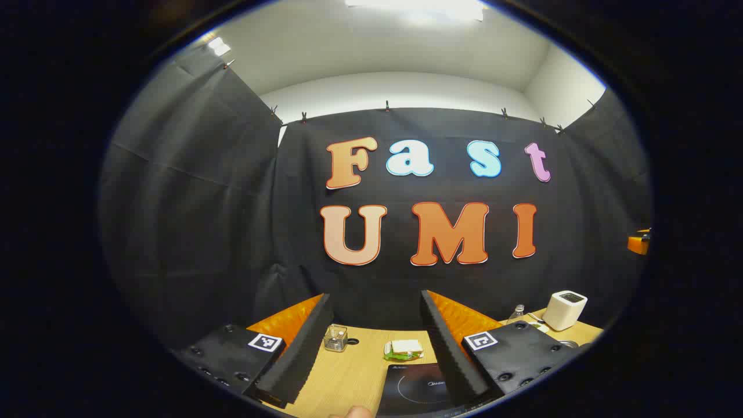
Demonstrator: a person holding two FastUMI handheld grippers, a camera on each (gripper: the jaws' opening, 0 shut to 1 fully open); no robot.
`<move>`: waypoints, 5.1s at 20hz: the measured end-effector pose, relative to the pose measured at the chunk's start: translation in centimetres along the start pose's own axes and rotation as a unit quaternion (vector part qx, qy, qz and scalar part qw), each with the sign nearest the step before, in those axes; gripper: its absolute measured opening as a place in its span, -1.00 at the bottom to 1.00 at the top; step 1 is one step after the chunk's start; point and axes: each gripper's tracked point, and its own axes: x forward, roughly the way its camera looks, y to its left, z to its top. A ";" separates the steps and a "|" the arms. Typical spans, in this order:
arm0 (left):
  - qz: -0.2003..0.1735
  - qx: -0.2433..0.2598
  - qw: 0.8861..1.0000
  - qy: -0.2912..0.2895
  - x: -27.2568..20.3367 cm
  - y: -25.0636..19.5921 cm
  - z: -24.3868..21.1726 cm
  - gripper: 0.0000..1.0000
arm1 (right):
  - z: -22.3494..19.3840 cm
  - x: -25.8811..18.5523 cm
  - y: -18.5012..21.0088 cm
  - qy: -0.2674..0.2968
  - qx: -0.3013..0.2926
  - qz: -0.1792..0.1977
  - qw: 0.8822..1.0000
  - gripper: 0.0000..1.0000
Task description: First push the handle of the pot to place it horizontally, then grasp the pot with both hands and set it on the induction cooktop.
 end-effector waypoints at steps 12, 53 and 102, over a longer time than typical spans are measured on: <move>0.001 -0.001 1.000 -0.003 -0.3 0.4 0.3 0.96 | -1.2 -0.3 1.6 0.027 0.001 0.032 0.999 0.87; 0.011 -0.010 0.999 0.035 0.2 2.1 -2.7 1.00 | -27.4 -7.3 3.8 0.311 0.013 0.060 0.948 -0.99; 0.002 0.011 0.997 0.081 2.5 -1.1 -6.4 1.00 | -38.9 -6.0 -2.4 0.450 0.120 -0.023 0.885 -1.00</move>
